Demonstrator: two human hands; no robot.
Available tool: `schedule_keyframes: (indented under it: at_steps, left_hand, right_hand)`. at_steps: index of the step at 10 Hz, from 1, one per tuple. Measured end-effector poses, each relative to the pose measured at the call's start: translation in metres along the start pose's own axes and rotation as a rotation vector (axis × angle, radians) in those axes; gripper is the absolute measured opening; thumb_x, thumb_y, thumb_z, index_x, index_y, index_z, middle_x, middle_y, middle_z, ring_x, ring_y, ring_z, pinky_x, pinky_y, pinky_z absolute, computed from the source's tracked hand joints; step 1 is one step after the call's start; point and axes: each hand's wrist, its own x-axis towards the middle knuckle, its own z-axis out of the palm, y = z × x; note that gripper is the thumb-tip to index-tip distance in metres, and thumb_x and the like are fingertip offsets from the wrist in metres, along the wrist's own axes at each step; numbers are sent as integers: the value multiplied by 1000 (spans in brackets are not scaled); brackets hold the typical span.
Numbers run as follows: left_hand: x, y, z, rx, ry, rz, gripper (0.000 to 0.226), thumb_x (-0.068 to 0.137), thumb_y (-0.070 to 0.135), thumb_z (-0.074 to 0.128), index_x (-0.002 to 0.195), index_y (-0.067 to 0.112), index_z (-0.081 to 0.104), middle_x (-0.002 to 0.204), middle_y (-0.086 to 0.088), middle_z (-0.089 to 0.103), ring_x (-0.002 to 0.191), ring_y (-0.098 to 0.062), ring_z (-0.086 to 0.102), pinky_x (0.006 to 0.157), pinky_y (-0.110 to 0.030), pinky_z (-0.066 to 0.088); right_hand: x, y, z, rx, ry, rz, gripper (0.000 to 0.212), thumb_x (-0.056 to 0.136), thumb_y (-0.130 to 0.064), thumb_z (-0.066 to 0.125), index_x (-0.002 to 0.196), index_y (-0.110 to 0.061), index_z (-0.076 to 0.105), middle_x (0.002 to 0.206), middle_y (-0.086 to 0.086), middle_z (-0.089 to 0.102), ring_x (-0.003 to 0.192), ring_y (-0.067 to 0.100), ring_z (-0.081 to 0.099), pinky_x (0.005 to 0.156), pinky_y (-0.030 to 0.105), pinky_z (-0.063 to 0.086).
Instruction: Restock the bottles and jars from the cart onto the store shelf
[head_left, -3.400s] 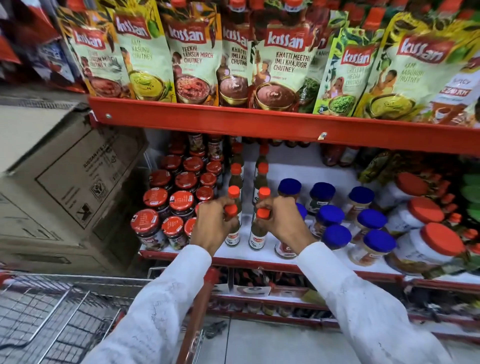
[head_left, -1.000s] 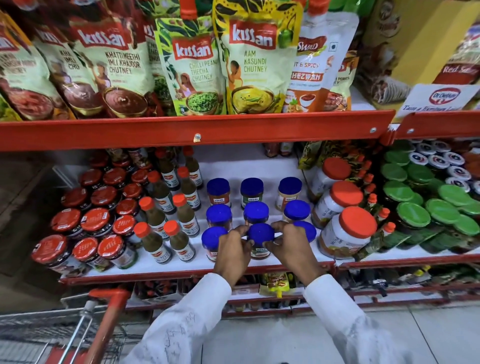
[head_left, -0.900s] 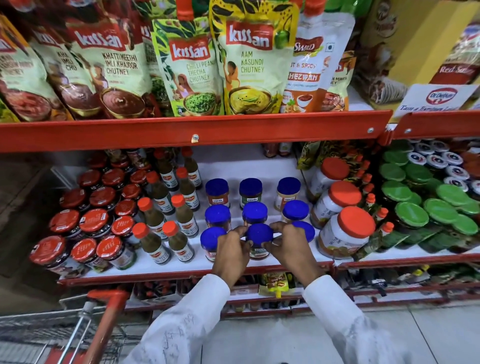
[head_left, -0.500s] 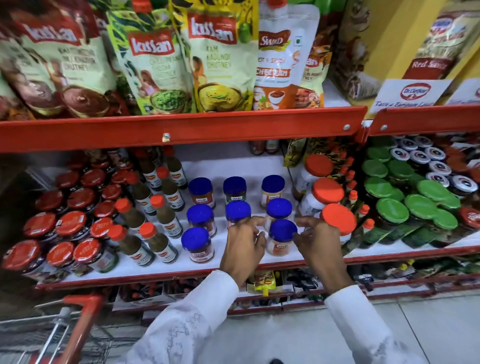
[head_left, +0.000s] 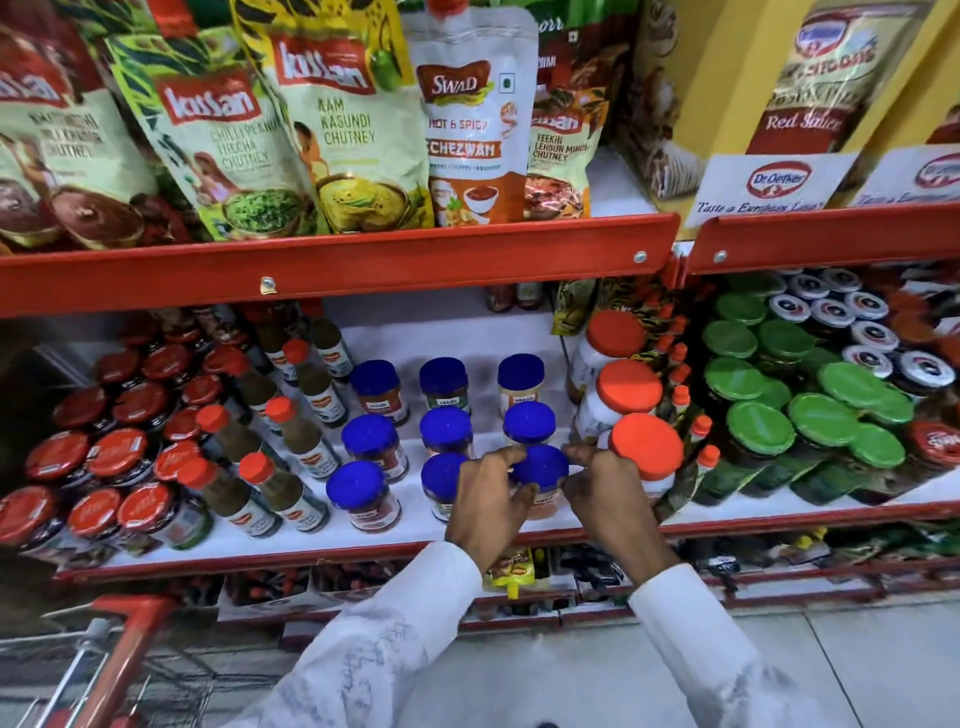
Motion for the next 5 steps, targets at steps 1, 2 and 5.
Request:
schedule_keyframes:
  at_steps: [1, 2, 5]
  left_hand:
    - [0, -1, 1, 18, -16, -24, 42, 84, 3, 69, 123, 15, 64, 116, -6, 73, 104, -22, 69, 95, -37, 57]
    - [0, -1, 1, 17, -23, -18, 42, 85, 0, 67, 125, 14, 63, 117, -6, 73, 105, -23, 68, 95, -35, 56]
    - [-10, 12, -10, 115, 28, 15, 40, 90, 11, 66, 129, 16, 58, 120, -7, 70, 107, -22, 65, 83, -27, 49]
  right_hand:
    - [-3, -1, -1, 17, -12, 11, 40, 83, 6, 60, 121, -4, 64, 114, 16, 71, 93, 31, 68, 80, 28, 48]
    - [-4, 2, 0, 32, 3, 5, 38, 83, 5, 61, 120, -4, 64, 117, 16, 70, 94, 32, 68, 85, 34, 52]
    - [-11, 7, -8, 68, 26, 21, 43, 83, -3, 68, 125, -9, 62, 118, 9, 71, 75, 15, 67, 80, 29, 55]
